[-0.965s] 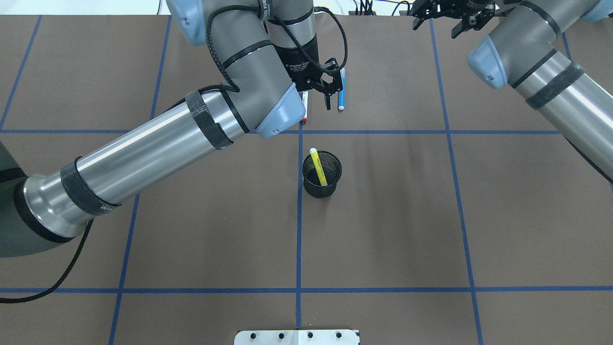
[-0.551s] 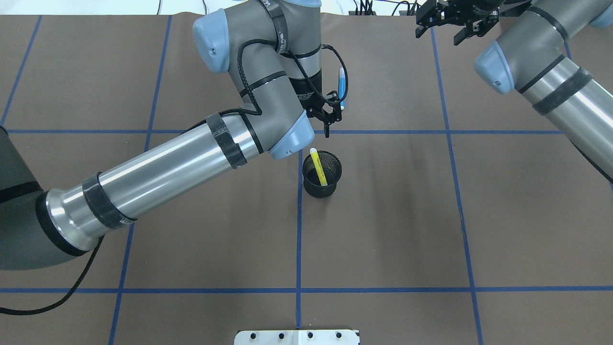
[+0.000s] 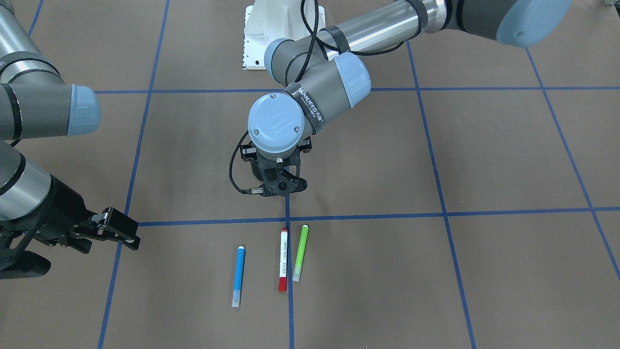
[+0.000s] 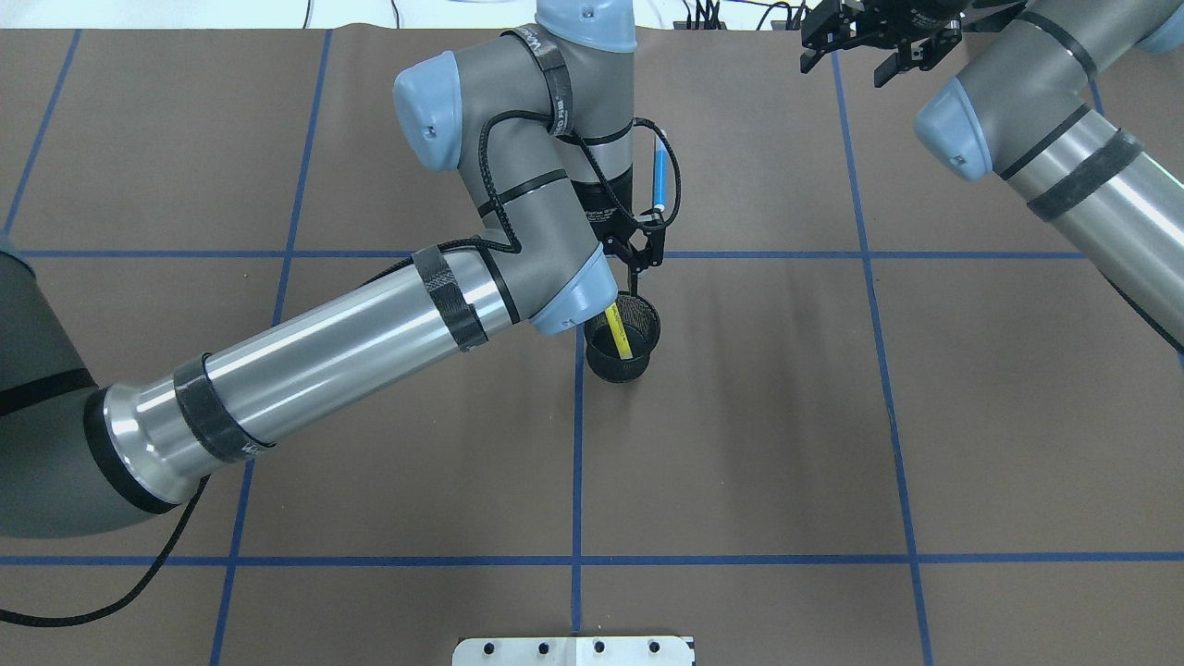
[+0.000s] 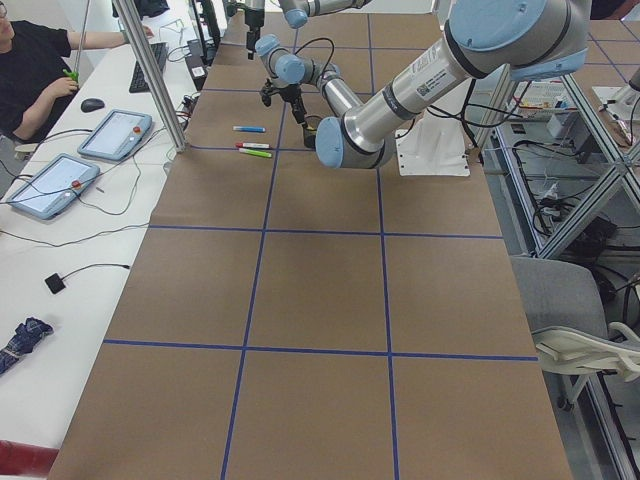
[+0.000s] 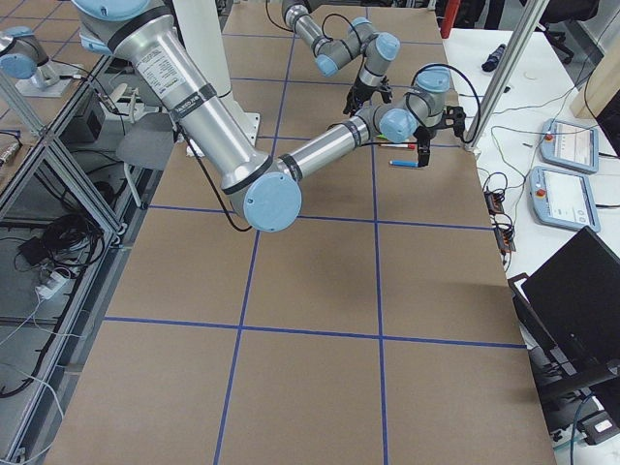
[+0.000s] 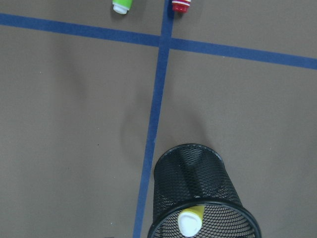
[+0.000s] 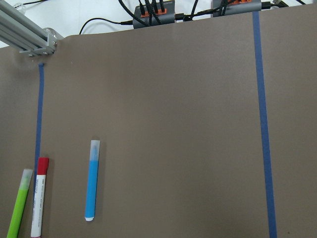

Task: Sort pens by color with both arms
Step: 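Grasp the yellow highlighter in the cup with the left gripper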

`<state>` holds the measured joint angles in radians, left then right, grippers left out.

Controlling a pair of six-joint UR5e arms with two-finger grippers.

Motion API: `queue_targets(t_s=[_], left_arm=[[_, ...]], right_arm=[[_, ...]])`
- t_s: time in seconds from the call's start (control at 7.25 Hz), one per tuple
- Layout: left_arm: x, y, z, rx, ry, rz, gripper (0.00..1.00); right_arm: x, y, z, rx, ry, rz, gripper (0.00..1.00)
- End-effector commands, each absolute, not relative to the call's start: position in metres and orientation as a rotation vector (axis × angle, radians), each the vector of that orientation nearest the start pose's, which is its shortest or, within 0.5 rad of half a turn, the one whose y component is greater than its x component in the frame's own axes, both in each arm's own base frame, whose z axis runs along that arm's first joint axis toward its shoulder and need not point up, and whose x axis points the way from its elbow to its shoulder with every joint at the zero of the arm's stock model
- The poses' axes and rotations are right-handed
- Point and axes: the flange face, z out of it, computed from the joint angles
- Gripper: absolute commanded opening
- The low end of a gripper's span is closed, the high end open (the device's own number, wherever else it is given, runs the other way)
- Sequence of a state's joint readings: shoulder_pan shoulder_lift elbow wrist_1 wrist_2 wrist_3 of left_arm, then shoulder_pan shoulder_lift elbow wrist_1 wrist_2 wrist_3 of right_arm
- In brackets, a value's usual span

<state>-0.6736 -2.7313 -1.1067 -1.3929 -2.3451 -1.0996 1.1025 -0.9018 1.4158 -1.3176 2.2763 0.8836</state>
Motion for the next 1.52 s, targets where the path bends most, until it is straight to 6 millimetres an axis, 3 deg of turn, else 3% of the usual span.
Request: queue_targets(t_s=[0.0, 0.69, 0.97, 1.38], left_arm=[[0.594, -0.557, 0.09, -0.361, 0.827, 0.014, 0.73], [0.592, -0.564, 0.089, -0.331, 0.859, 0.022, 0.72], [0.596, -0.566, 0.098, -0.342, 0.845, 0.018, 0.64], [0.596, -0.564, 0.092, -0.339, 0.852, 0.022, 0.54]], right_arm=[[-0.269, -0.682, 0.289, 0.153, -0.979, 0.109, 1.0], [-0.269, -0.681, 0.291, 0.15, -0.978, 0.11, 1.0], [-0.269, -0.681, 0.293, 0.151, -0.976, 0.11, 1.0], [-0.269, -0.68, 0.294, 0.151, -0.977, 0.108, 1.0]])
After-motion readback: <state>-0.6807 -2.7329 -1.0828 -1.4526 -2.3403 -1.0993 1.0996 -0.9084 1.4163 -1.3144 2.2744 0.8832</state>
